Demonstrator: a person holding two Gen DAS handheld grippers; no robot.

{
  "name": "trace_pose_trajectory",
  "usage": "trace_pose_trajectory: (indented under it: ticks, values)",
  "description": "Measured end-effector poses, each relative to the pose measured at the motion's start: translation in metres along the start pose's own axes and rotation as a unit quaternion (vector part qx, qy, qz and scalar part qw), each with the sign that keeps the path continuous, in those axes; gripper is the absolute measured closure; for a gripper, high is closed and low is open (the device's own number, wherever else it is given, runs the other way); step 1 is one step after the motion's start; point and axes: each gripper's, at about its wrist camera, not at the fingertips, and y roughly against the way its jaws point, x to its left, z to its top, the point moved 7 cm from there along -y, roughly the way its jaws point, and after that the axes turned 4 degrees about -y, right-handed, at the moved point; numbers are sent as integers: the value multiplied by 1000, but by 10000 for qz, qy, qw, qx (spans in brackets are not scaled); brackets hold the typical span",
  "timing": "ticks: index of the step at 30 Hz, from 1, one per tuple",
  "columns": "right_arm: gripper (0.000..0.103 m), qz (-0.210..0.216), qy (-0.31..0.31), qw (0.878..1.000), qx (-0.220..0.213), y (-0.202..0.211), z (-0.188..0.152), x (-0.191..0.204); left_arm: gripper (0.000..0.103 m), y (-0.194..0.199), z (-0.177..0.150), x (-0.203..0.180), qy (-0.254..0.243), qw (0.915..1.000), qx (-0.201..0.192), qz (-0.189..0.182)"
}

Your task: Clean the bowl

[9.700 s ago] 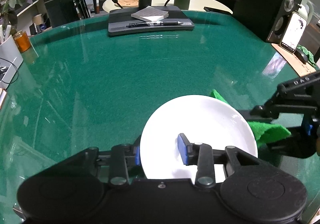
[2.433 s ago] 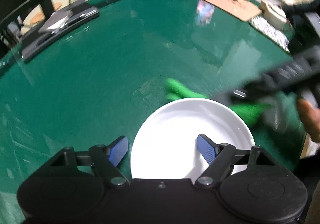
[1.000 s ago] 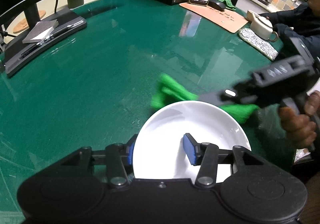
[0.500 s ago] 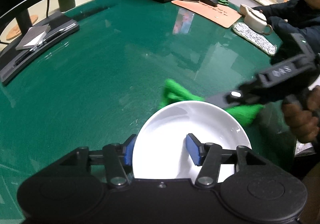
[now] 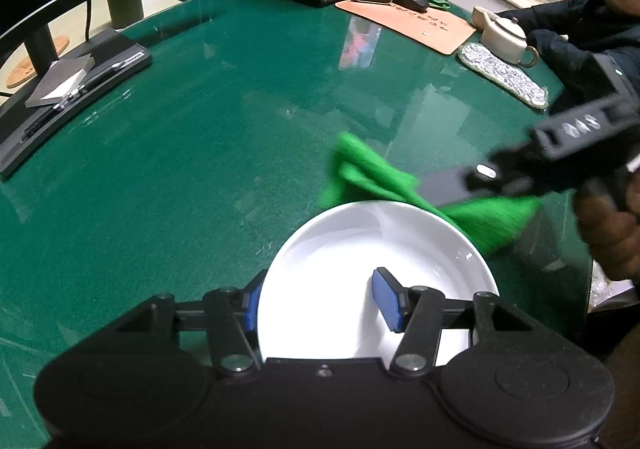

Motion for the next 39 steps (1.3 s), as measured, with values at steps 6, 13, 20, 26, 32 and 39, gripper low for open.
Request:
trace_pose_trajectory:
  ticks: [6, 13, 20, 26, 32, 39]
  values:
    - [94, -54, -138, 9999, 38, -16, 5, -12, 50, 2, 4, -1, 131, 9993, 191, 304]
    - [93, -36, -139, 9999, -40, -29, 25, -14, 54, 28, -15, -2, 1002, 9922, 207, 711]
    - [93, -36, 96, 9997, 204, -32, 22, -7, 79, 21, -13, 7, 760, 9932, 271, 839]
    - [93, -148, -121, 9996, 224, -10, 6, -17, 71, 10, 5, 14, 224, 9969, 143, 736]
    - [93, -128, -328, 9992, 191, 2, -5, -20, 70, 6, 6, 11, 111, 9970, 160, 745]
    - [93, 53, -233, 9997, -7, -23, 18, -12, 69, 6, 6, 11, 103, 9970, 188, 743]
